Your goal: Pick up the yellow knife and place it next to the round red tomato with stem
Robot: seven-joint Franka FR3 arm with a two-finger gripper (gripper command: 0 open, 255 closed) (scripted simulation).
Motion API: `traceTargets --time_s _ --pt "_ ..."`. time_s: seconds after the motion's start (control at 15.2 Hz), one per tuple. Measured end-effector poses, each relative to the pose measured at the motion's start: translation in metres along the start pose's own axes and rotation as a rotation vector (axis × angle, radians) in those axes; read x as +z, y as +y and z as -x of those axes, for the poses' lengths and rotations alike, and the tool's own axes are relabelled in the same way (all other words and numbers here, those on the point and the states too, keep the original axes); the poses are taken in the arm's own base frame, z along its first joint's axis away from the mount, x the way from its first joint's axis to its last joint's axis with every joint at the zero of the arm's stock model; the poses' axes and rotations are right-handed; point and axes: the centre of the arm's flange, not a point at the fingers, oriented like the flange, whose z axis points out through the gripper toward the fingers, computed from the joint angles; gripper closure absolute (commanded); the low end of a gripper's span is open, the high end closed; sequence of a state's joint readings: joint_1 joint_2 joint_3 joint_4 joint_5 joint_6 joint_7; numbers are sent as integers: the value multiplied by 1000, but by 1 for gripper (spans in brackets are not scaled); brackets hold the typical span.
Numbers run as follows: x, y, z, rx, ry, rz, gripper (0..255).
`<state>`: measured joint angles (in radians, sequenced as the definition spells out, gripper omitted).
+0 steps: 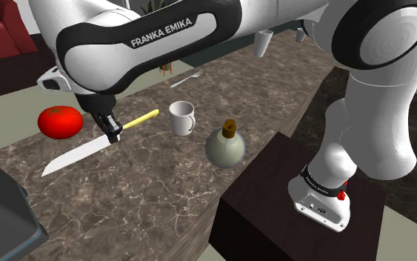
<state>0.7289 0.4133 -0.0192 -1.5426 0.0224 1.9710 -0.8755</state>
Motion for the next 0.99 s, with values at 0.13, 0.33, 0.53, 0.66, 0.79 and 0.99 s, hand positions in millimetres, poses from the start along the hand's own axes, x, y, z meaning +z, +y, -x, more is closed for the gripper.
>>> traceTargets --time_s 0.13,0.33,0.53,0.66,0.79,0.99 --pt "11 0 0 0 0 0 255" --pt "27 -1 0 0 0 0 255" --pt "42 0 0 0 0 0 255" --pt "53 0 1 0 0 0 255" --pt "63 -1 0 0 0 0 255" --pt "73 0 1 0 0 0 255"
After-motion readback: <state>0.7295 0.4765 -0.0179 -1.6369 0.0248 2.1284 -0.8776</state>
